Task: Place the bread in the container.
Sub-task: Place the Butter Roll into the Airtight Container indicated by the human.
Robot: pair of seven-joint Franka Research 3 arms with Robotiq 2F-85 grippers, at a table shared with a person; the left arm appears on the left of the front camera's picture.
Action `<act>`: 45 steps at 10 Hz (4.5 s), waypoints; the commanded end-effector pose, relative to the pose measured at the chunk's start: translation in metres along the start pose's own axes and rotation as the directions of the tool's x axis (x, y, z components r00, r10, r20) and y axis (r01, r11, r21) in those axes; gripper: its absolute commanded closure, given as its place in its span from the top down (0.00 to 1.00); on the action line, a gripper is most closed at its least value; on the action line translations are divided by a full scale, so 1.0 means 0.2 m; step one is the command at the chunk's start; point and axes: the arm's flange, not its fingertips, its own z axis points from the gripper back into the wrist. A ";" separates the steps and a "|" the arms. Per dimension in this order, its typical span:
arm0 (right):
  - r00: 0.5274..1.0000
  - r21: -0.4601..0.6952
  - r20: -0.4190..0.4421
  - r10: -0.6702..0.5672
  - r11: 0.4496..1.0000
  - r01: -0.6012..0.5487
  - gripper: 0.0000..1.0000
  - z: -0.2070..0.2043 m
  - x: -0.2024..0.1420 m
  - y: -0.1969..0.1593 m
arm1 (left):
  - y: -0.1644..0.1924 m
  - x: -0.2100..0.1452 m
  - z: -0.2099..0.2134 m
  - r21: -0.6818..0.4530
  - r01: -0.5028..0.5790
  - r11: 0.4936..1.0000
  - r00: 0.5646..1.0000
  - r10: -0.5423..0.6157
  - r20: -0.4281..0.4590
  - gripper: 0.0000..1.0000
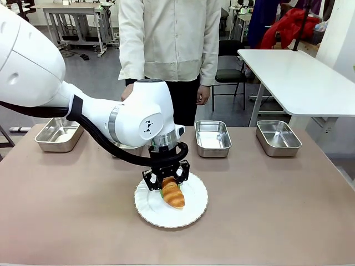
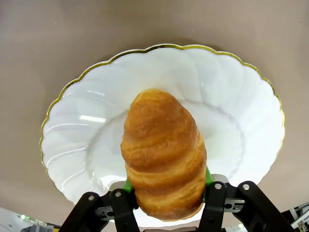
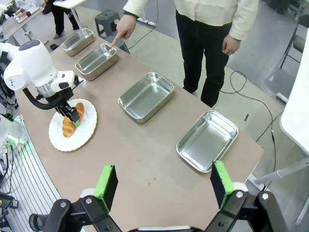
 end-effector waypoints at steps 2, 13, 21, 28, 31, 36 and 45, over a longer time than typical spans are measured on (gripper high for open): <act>0.999 0.014 0.027 0.018 1.000 -0.018 1.00 0.00 0.00 -0.01 | 0.00 0.00 -0.01 0.001 0.001 1.000 1.000 -0.001 -0.004 0.48; 0.999 0.014 0.027 0.018 1.000 -0.018 1.00 0.00 0.00 -0.01 | 0.37 0.64 1.03 -0.042 0.348 0.936 0.935 -0.351 -0.058 0.48; 0.999 0.014 0.027 0.018 1.000 -0.018 1.00 0.00 0.00 -0.01 | 0.47 0.86 0.90 -0.030 0.385 0.923 0.921 -0.386 -0.060 0.48; 0.999 0.014 0.027 0.018 1.000 -0.018 1.00 0.00 0.00 -0.01 | 0.53 1.16 0.71 -0.040 0.466 0.884 0.884 -0.467 -0.030 0.48; 0.999 0.014 0.027 0.018 1.000 -0.018 1.00 0.00 0.00 -0.01 | 0.55 1.27 0.64 -0.015 0.465 0.885 0.884 -0.466 -0.036 0.48; 0.999 0.014 0.027 0.018 1.000 -0.018 1.00 0.00 0.00 -0.01 | 0.56 1.30 0.60 0.006 0.504 0.864 0.863 -0.504 0.042 1.00; 0.999 0.014 0.027 0.018 1.000 -0.018 1.00 0.00 0.00 -0.01 | 0.53 1.31 0.62 0.010 0.490 0.872 0.871 -0.490 0.039 1.00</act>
